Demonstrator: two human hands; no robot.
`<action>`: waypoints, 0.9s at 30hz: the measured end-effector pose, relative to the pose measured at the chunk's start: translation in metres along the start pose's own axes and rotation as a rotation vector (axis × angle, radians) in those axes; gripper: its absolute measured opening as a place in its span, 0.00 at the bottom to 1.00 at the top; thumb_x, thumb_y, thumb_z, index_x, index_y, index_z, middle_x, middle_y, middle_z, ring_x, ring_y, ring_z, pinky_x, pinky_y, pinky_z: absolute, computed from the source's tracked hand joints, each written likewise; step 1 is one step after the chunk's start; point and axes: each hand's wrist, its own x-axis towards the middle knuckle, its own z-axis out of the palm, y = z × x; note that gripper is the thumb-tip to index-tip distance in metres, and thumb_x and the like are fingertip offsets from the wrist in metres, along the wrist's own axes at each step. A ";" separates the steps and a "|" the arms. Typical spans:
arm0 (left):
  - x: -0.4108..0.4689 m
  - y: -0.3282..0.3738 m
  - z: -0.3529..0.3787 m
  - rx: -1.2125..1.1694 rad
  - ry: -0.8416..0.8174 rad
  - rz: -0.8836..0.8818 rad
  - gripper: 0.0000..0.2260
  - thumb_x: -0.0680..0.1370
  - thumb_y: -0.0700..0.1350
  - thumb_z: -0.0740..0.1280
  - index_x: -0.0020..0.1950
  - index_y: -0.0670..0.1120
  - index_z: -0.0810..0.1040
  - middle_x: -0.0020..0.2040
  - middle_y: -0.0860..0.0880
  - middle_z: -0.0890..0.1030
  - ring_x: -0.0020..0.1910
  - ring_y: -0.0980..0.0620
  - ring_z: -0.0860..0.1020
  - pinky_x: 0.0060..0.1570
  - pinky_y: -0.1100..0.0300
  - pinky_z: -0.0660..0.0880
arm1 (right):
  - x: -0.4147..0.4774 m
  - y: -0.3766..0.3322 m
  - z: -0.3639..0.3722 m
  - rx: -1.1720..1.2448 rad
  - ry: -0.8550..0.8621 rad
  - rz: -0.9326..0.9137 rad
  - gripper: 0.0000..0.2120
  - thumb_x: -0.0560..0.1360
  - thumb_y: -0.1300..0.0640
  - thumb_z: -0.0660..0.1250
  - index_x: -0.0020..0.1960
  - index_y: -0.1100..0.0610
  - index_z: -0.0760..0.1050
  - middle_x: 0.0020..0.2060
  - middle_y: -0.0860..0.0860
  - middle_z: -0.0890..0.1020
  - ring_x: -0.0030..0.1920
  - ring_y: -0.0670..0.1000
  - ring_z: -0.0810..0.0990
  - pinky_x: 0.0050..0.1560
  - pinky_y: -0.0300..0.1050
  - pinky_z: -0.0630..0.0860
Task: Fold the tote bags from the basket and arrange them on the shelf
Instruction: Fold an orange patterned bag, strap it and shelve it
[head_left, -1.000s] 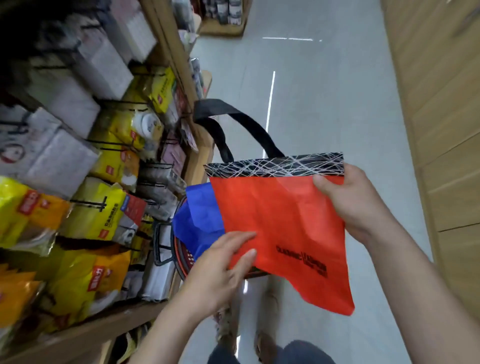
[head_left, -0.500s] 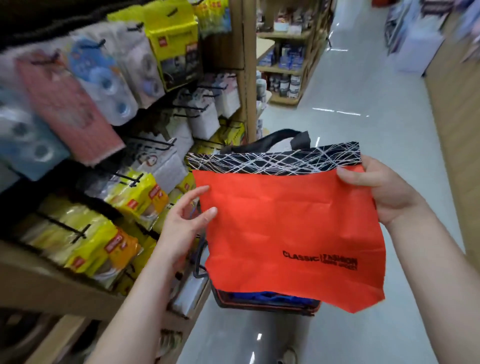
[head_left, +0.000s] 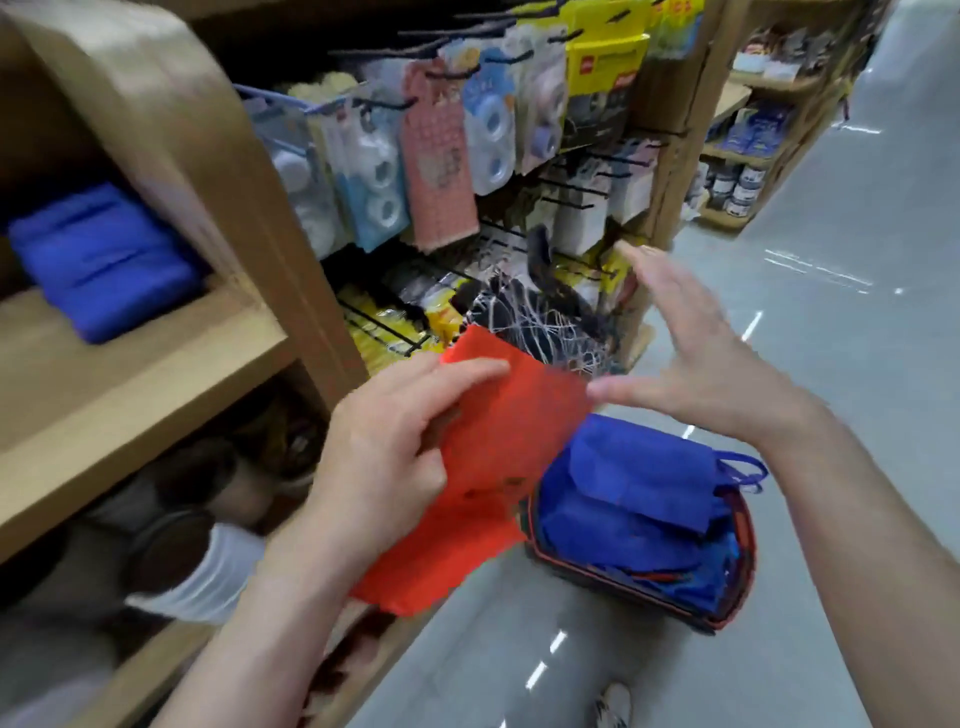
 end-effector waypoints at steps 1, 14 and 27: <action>-0.007 0.001 -0.015 0.021 -0.009 0.009 0.28 0.64 0.37 0.58 0.60 0.50 0.80 0.48 0.58 0.76 0.48 0.55 0.77 0.49 0.67 0.71 | 0.006 -0.019 0.013 -0.032 -0.065 -0.094 0.51 0.60 0.32 0.75 0.75 0.32 0.50 0.78 0.45 0.56 0.78 0.47 0.51 0.77 0.55 0.53; -0.137 0.010 -0.144 0.247 0.687 -0.424 0.27 0.73 0.28 0.65 0.62 0.57 0.75 0.56 0.68 0.78 0.57 0.66 0.75 0.60 0.70 0.67 | 0.056 -0.147 0.079 0.136 -0.179 -0.537 0.14 0.70 0.58 0.76 0.50 0.46 0.76 0.44 0.52 0.77 0.46 0.52 0.77 0.51 0.46 0.72; -0.261 0.018 -0.250 0.408 1.122 -0.724 0.20 0.75 0.34 0.71 0.63 0.52 0.77 0.51 0.54 0.77 0.42 0.65 0.74 0.45 0.72 0.71 | 0.055 -0.287 0.151 0.833 -0.380 -0.392 0.05 0.79 0.60 0.67 0.50 0.50 0.78 0.42 0.44 0.85 0.38 0.42 0.82 0.31 0.39 0.80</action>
